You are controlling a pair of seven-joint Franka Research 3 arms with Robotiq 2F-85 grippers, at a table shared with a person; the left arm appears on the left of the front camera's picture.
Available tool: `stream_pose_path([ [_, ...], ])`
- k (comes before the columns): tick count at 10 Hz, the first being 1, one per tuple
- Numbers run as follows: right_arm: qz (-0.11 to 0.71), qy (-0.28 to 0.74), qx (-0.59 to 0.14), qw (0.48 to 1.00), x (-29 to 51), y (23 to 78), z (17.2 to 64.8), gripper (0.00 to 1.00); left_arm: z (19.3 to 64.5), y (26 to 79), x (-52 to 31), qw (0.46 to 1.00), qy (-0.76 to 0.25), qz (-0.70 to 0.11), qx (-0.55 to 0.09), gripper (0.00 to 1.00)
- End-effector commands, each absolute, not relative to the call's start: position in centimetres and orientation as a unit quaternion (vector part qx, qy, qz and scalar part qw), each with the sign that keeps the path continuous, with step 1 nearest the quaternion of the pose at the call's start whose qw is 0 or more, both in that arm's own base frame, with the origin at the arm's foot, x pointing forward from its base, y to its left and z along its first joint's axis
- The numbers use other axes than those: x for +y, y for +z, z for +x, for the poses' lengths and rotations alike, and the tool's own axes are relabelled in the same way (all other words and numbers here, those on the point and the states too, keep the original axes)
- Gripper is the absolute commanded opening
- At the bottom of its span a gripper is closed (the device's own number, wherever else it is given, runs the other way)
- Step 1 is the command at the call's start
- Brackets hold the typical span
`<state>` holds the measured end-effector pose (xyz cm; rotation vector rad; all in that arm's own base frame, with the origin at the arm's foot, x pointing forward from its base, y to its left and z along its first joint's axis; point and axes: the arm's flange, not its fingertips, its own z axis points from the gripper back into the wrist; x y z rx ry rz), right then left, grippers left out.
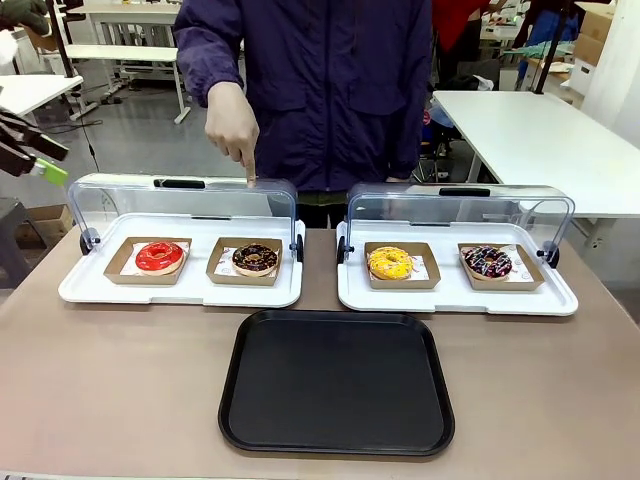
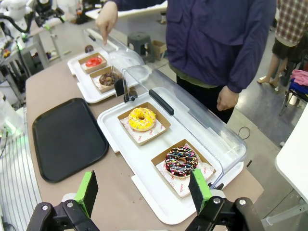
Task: Move the second donut from the left to the tray.
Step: Pick up the Paper togo box containing the Donut indicated by the person and place it on the Handle tray.
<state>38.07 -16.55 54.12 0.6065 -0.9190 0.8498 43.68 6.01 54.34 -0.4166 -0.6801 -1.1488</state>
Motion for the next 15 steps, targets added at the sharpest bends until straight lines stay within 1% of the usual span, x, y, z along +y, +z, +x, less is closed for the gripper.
stream_pose_path([
  [1,0.275,0.401,-0.429,0.761,-16.6,54.1,38.2,1.0,45.6,55.3,2.6,0.742,-0.597,-0.164,-0.256,1.0],
  [4,0.275,0.401,-0.429,0.761,-16.6,54.1,38.2,1.0,46.1,52.2,-5.6,0.681,-0.707,-0.124,-0.147,1.0],
  [6,0.275,0.401,-0.429,0.761,-16.6,54.1,38.2,1.0,45.8,48.8,-10.1,0.669,-0.731,-0.071,-0.117,1.0],
  [8,0.275,0.401,-0.429,0.761,-16.6,54.1,38.2,1.0,46.4,44.8,-13.1,0.663,-0.738,-0.028,-0.119,1.0],
  [9,0.275,0.401,-0.429,0.761,-16.6,54.1,38.2,1.0,47.2,43.3,-14.0,0.663,-0.736,-0.013,-0.133,1.0],
  [12,0.275,0.401,-0.429,0.761,-16.6,54.1,38.2,1.0,49.8,39.2,-15.8,0.682,-0.718,-0.013,-0.137,1.0],
  [13,0.275,0.401,-0.429,0.761,-16.6,54.1,38.2,1.0,51.0,38.6,-16.1,0.704,-0.694,-0.002,-0.151,1.0],
  [14,0.275,0.401,-0.429,0.761,-16.6,54.1,38.2,1.0,49.1,39.7,-15.1,0.671,-0.729,-0.017,-0.138,1.0],
  [15,0.275,0.401,-0.429,0.761,-16.6,54.1,38.2,1.0,49.1,39.7,-15.1,0.671,-0.729,-0.017,-0.138,1.0],
])
